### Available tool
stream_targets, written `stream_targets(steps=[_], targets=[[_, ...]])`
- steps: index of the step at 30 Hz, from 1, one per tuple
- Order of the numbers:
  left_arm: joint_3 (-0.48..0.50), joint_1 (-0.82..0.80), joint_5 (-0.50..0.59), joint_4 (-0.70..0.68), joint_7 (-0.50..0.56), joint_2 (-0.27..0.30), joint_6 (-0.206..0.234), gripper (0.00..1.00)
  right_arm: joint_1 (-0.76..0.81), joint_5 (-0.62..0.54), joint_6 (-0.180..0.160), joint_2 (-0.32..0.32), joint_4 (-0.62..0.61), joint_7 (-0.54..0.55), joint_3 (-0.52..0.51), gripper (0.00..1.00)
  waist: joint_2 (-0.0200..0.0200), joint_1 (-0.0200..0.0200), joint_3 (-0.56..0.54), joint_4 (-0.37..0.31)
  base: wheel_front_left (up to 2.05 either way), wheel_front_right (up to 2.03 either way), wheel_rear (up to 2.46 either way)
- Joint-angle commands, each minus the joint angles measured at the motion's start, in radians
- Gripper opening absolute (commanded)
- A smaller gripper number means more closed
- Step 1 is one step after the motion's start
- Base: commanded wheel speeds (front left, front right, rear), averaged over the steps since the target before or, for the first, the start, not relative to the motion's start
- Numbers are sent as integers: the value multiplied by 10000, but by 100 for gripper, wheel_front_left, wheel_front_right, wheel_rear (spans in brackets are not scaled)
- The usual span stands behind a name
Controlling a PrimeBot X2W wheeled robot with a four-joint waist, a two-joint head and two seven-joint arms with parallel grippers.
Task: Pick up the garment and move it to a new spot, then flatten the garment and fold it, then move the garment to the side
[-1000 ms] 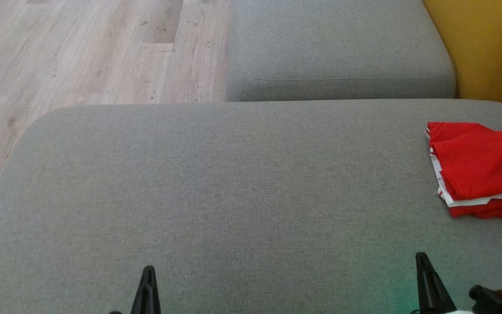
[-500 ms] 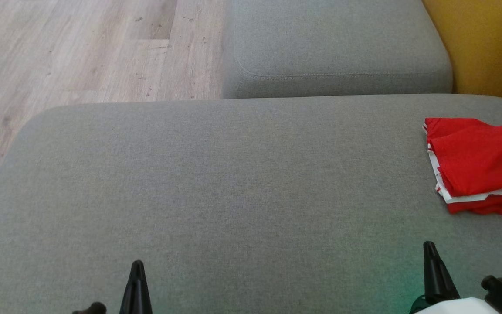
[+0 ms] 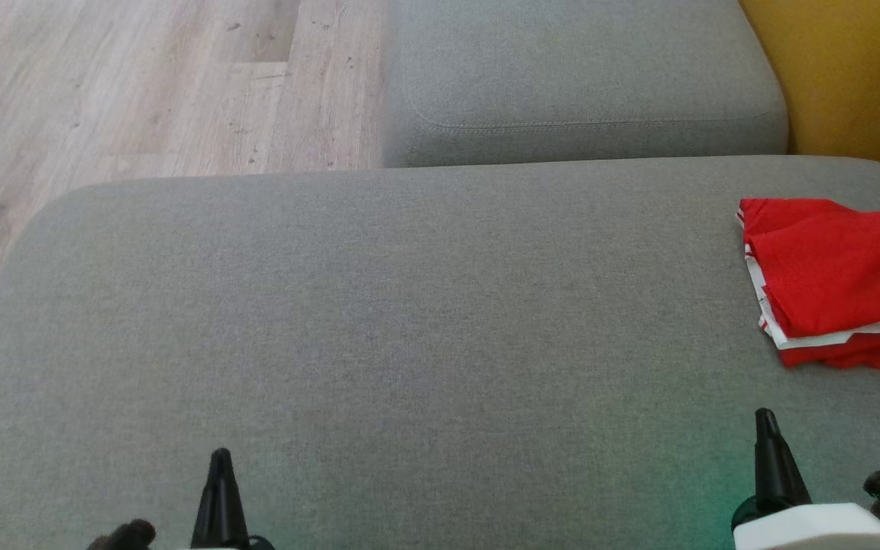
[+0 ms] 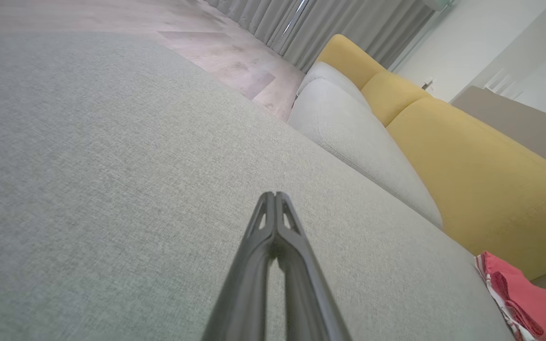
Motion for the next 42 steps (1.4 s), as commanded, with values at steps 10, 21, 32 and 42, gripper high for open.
stream_targets(steps=[10, 21, 32, 42], targets=[[588, -884, -1418, -112, 298, 110, -313, 0, -750, 1409, -2, -159, -281, 324, -101, 0, 0, -1, 94, -93, 0, 0, 0], [893, -1172, -2585, 37, 574, 122, -544, 0, -1013, 2547, -3, -168, -259, 604, -219, 0, 0, -1, 180, -178, 0, 0, 0], [1239, -1490, -3856, 203, 885, 127, -797, 0, -1301, 3791, -4, -174, -235, 916, -354, 0, 0, -1, 274, -270, 0, 0, 0], [1563, -1780, -5007, 355, 1175, 125, -1027, 0, -1565, 4922, -5, -176, -212, 1204, -481, 0, 0, -1, 360, -355, 0, 0, 0]])
